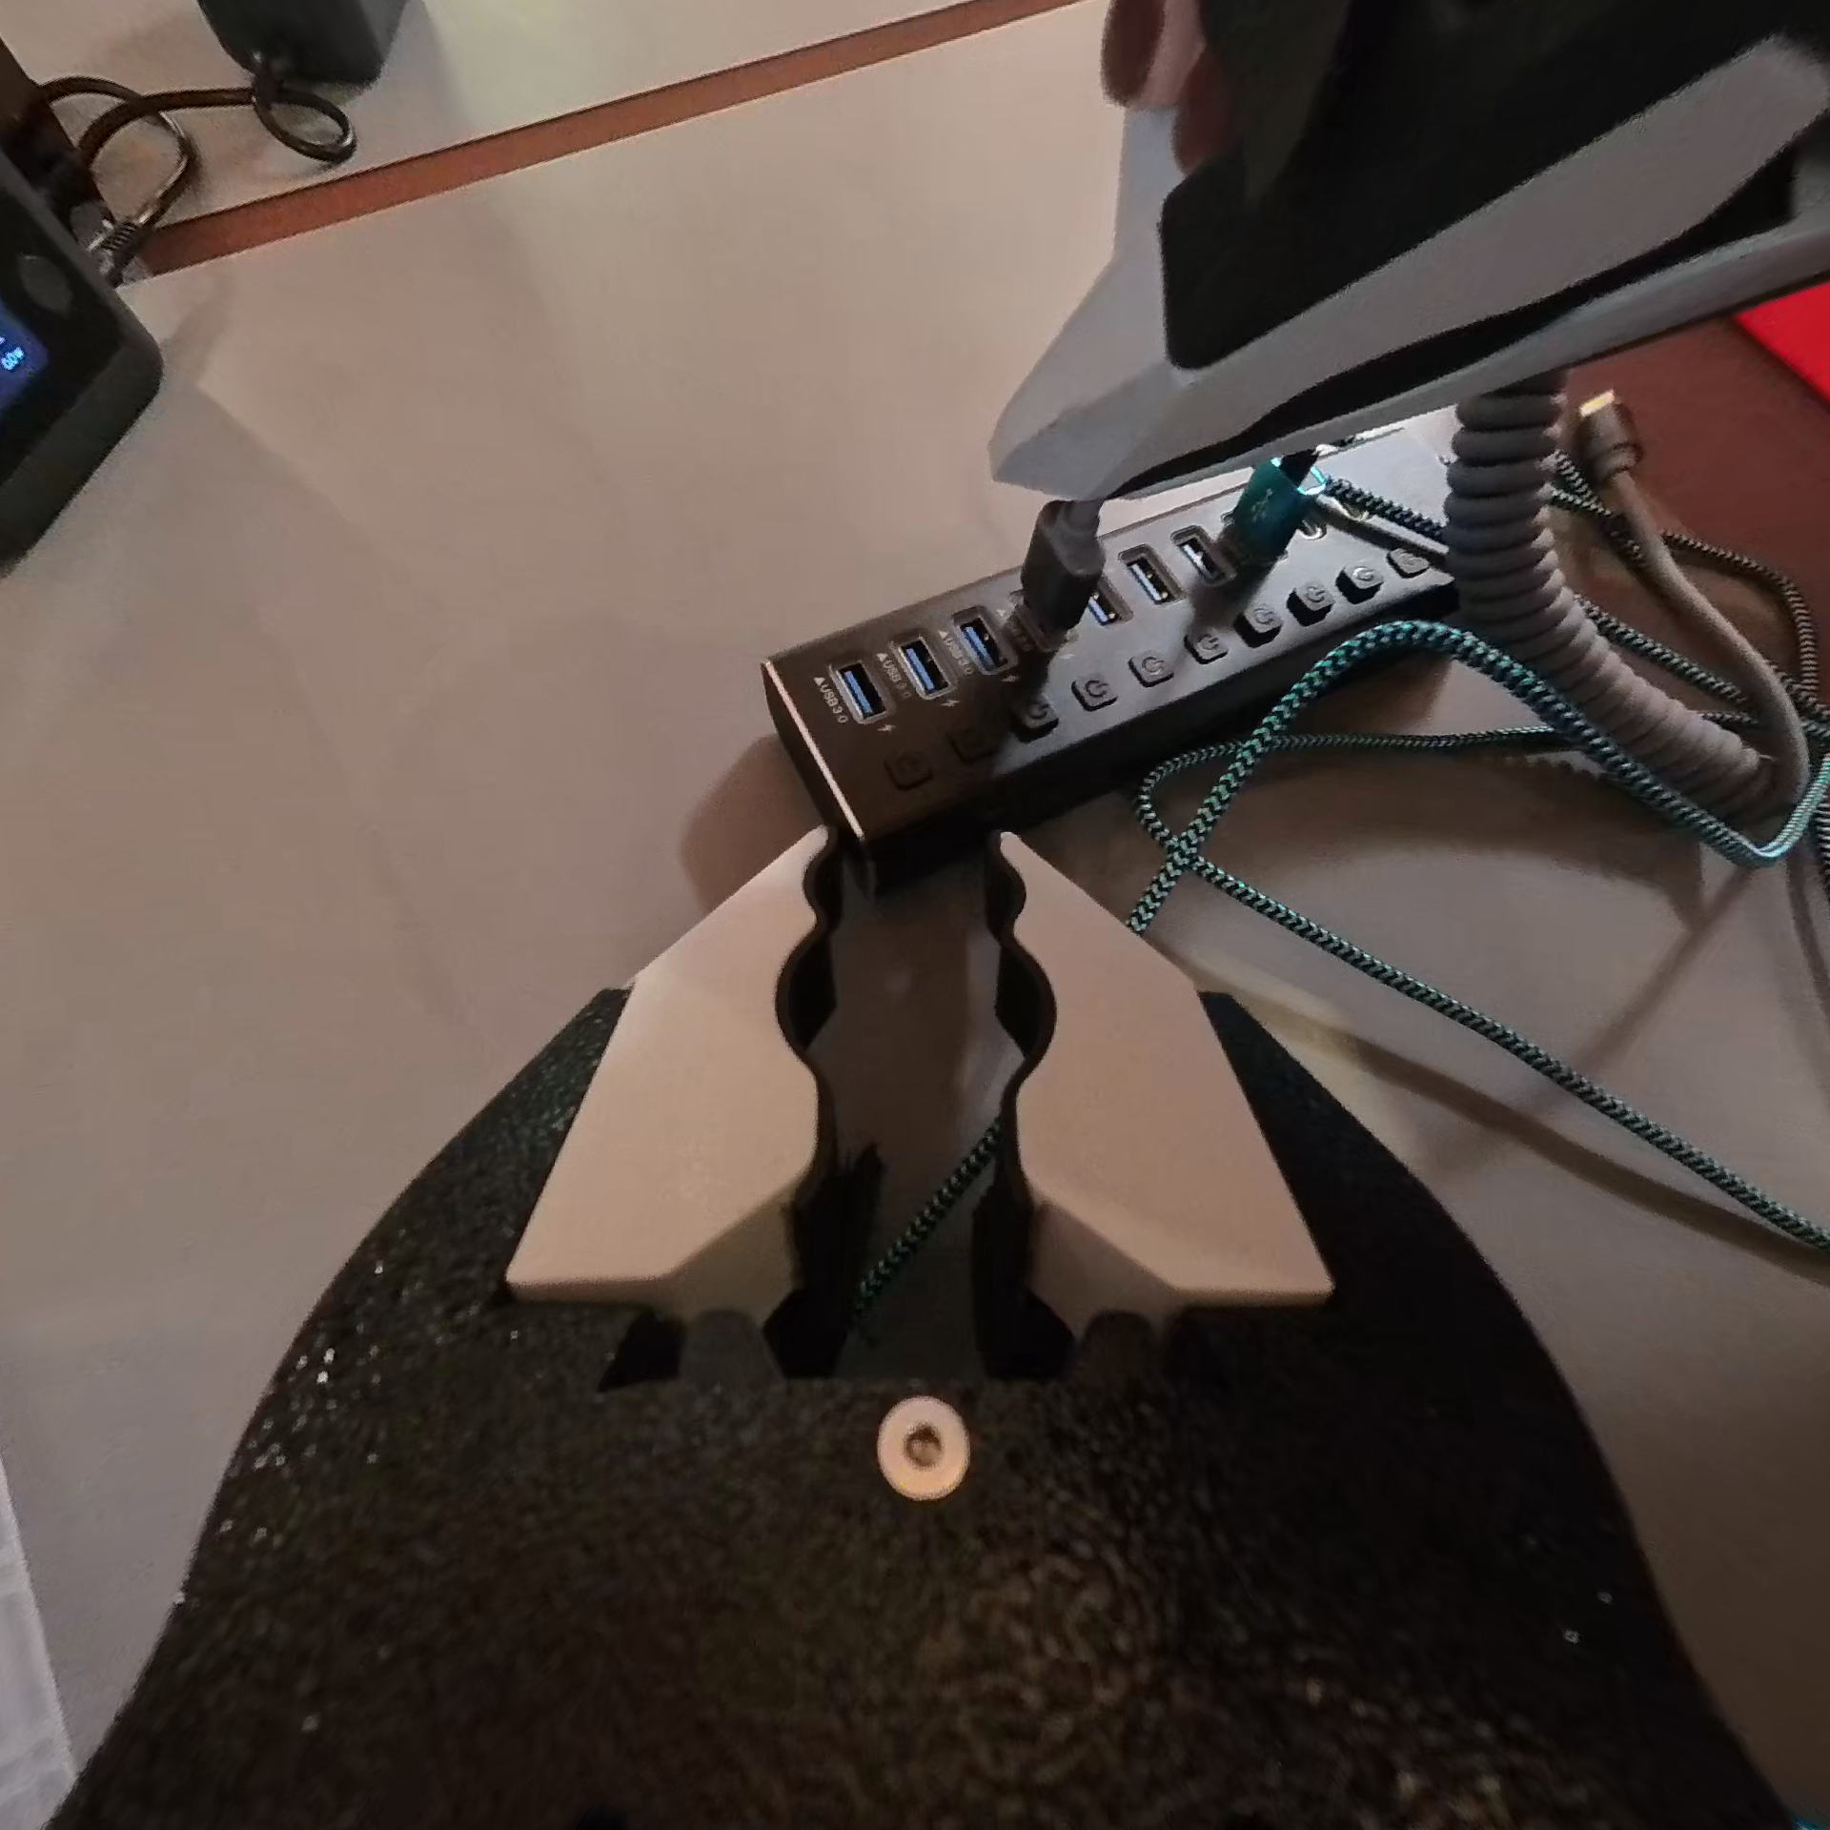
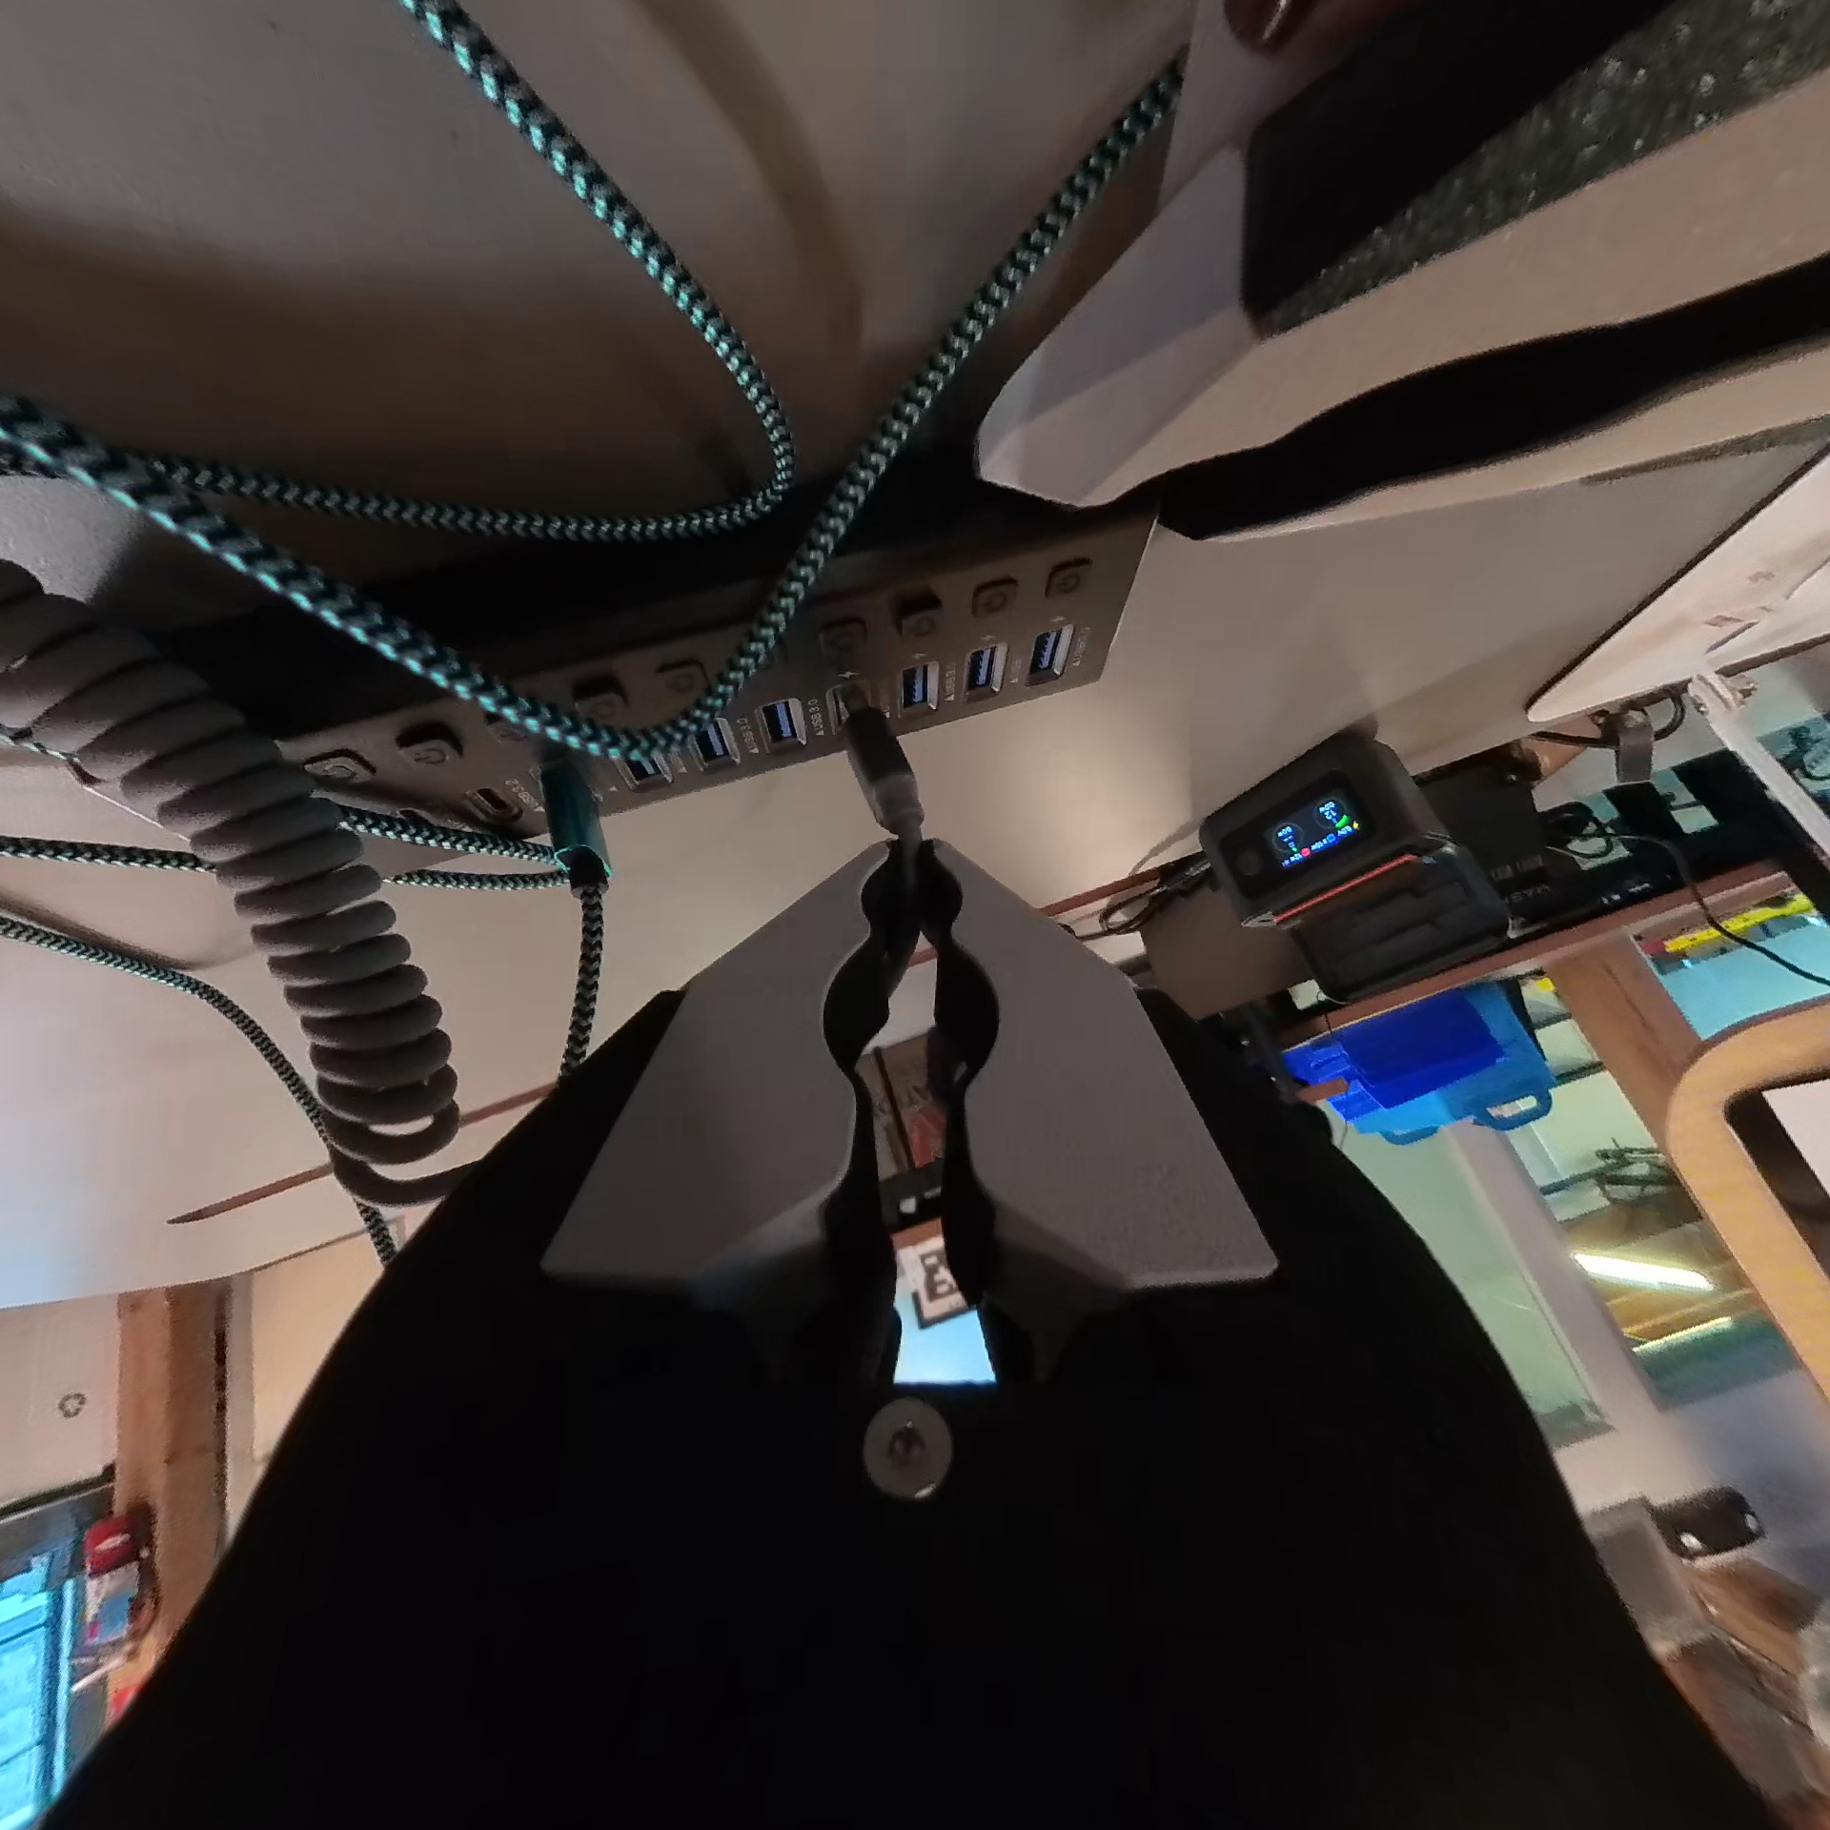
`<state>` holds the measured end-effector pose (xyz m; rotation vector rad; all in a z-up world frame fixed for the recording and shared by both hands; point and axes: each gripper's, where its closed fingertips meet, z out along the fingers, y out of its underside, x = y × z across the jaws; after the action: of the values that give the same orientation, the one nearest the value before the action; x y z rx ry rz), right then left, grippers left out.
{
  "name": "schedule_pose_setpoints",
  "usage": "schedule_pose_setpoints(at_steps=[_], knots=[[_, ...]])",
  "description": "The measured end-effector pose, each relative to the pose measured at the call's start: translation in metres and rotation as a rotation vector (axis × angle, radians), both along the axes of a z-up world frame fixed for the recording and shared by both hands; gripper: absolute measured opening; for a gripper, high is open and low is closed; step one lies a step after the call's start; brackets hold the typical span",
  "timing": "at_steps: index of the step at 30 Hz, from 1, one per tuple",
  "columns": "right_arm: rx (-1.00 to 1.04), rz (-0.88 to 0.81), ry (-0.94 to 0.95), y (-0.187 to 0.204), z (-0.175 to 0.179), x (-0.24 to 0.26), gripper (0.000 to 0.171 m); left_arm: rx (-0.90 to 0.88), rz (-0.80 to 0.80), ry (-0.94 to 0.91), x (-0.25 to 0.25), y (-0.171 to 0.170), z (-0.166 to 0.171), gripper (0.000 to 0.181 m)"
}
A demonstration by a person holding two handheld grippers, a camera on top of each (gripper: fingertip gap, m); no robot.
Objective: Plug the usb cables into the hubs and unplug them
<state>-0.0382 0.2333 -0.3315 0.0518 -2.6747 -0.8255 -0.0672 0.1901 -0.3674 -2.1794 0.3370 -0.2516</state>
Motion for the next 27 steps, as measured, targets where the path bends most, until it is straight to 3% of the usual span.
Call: schedule_pose_setpoints(at_steps=[27], knots=[[0.016,-0.026,-0.006,-0.0002,-0.0074,0.0062,0.000,0.006,-0.005,0.026,-0.0005,0.0001,-0.0001,0.025]])
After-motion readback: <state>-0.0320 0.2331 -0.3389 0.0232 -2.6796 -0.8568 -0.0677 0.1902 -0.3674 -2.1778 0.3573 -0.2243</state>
